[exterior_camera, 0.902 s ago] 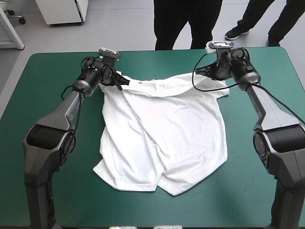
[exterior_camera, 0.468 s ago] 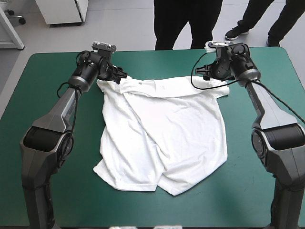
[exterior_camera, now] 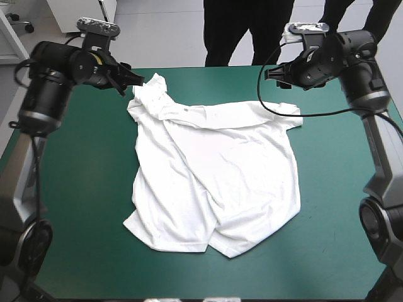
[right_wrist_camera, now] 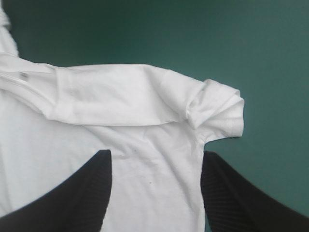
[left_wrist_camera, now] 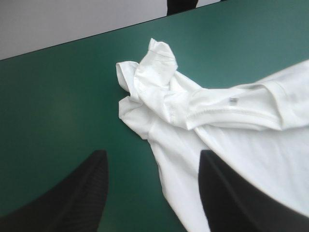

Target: Fold the cloth

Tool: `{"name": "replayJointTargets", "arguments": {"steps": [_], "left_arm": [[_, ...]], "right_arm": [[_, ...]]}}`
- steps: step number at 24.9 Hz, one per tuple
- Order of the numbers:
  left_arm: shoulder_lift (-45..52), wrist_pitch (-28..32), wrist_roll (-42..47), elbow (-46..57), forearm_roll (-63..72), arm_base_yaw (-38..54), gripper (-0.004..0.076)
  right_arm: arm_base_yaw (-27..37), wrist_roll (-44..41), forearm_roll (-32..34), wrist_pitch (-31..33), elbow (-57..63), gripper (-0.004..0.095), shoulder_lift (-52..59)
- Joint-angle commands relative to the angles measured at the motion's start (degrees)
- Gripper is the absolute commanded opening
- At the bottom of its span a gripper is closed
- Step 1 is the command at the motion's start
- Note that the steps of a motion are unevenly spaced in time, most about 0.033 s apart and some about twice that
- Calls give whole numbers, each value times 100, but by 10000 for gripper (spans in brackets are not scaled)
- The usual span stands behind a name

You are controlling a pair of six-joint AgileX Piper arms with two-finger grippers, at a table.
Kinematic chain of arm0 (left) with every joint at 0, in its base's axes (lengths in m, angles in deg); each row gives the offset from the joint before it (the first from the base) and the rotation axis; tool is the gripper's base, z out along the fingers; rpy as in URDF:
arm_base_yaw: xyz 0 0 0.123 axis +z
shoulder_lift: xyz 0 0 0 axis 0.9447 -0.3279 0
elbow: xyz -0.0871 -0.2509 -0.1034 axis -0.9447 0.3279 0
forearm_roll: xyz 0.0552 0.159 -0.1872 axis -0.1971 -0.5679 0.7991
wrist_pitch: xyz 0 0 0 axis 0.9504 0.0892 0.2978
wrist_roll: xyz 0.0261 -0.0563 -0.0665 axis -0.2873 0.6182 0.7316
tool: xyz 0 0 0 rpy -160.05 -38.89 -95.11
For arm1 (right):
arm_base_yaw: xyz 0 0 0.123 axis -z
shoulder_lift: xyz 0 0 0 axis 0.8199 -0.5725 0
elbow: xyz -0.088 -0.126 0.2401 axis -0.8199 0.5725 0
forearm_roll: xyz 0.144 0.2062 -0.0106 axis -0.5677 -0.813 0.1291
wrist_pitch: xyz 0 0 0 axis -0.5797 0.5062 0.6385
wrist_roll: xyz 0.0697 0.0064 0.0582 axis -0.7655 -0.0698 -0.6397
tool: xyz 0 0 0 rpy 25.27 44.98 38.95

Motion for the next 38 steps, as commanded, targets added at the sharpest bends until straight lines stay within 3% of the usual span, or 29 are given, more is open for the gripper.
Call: {"name": "replayJointTargets", "arguments": {"steps": [1, 7, 12, 18, 26, 38], "left_arm": [[814, -493, -316, -182, 331, -2, 398], [1819, -557, -388, 272, 882, -2, 398], [2626, -566, -388, 1493, 951, -2, 398], [3234, -566, -367, 4112, 1530, -2, 398], [2755, -437, -111, 5203, 1150, -82, 398], [2189, 520, 688, 6473, 809, -986, 398]], "right_arm": [[-51, 134, -205, -23, -159, 509, 776], [-547, 64, -98, -23, 1235, 509, 1936], [-704, -250, -60, -23, 2903, 509, 3052], [-704, -805, 259, -23, 4592, 509, 4304], [-704, -844, 259, -33, 4725, 509, 4331], [-704, -833, 355, -29, 4725, 486, 4266]]}}
